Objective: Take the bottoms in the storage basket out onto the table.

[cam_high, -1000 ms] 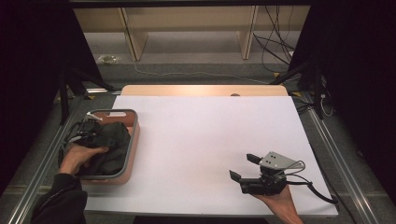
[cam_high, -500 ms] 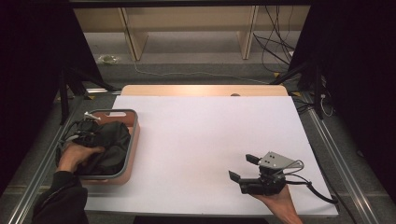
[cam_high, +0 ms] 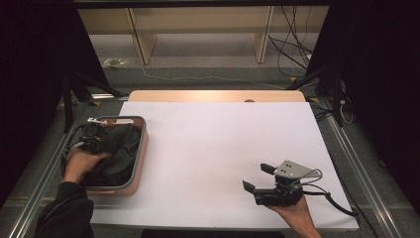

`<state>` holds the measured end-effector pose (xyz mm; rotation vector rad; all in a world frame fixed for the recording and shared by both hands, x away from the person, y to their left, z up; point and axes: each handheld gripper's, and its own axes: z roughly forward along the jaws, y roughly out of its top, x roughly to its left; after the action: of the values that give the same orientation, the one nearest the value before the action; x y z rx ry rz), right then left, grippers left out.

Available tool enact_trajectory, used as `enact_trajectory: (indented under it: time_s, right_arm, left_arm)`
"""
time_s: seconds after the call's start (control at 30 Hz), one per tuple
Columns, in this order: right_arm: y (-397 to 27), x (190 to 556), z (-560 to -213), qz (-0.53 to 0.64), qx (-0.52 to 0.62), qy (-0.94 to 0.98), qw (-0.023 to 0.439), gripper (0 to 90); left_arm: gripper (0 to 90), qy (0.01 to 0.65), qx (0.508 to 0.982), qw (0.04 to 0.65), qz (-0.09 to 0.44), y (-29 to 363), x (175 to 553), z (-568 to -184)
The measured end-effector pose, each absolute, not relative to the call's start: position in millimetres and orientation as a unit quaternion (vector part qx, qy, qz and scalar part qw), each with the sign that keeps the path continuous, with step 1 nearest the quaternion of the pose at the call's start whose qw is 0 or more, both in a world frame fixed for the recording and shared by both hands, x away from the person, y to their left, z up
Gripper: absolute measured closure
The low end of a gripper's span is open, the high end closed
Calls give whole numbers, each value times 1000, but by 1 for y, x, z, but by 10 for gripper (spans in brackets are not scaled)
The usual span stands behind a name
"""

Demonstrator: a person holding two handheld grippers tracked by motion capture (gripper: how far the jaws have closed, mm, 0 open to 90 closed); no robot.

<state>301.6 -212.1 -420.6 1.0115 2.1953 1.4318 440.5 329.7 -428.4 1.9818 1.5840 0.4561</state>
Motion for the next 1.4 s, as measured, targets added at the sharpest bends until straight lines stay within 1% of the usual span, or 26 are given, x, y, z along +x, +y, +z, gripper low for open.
enact_trajectory:
  time_s: [0.03, 0.1, 0.13, 0.17, 0.23, 0.27, 0.37, 0.4, 0.57, 0.67, 0.83, 0.87, 0.93, 1.0, 1.1, 1.27, 1.33, 1.4]
  right_arm:
    - [-212, 301, -420, 503, 356, 770, 165, 171]
    - [-213, 301, -420, 502, 355, 771, 166, 171]
    - [-212, 301, -421, 504, 354, 770, 166, 171]
    - [-212, 301, -421, 504, 354, 770, 166, 171]
    - [-212, 301, -421, 503, 353, 771, 166, 171]
    - [-212, 301, -421, 502, 353, 772, 166, 171]
    - [-212, 301, -421, 501, 354, 772, 164, 171]
    - [-212, 301, -421, 501, 355, 772, 164, 171]
    - [-212, 301, -421, 498, 354, 774, 164, 171]
    - [-211, 301, -422, 498, 354, 775, 163, 171]
    - [-211, 301, -422, 498, 354, 775, 162, 171]
    - [-211, 301, -422, 498, 353, 775, 162, 172]
    - [-211, 301, -422, 498, 354, 775, 161, 172]
    - [-211, 302, -422, 497, 354, 776, 160, 172]
    - [-211, 302, -422, 497, 353, 776, 160, 172]
    - [-211, 302, -422, 498, 353, 776, 160, 172]
    - [-211, 302, -422, 498, 353, 775, 160, 172]
    - [-211, 302, -422, 499, 352, 775, 160, 172]
  left_arm:
    - [492, 595, 734, 281, 165, 330, 441, -428]
    - [371, 615, 721, 286, 143, 333, 443, -426]
    - [327, 620, 718, 286, 136, 334, 443, -426]
    - [303, 626, 715, 283, 127, 336, 444, -425]
    - [199, 641, 711, 263, 118, 338, 445, -426]
    - [130, 645, 711, 253, 118, 338, 446, -427]
    - [19, 663, 705, 229, 102, 338, 449, -437]
    - [0, 666, 703, 227, 98, 339, 450, -439]
    - [0, 671, 699, 233, 82, 342, 451, -445]
    - [0, 670, 703, 222, 85, 339, 453, -449]
    - [0, 663, 708, 226, 88, 338, 453, -452]
    - [24, 661, 709, 227, 90, 339, 452, -451]
    - [106, 659, 711, 228, 93, 339, 451, -450]
    - [168, 658, 710, 230, 97, 340, 451, -448]
    - [170, 656, 713, 224, 106, 336, 451, -448]
    - [318, 643, 717, 237, 126, 334, 450, -443]
    - [354, 639, 720, 237, 131, 332, 449, -442]
    - [369, 637, 721, 238, 132, 333, 450, -441]
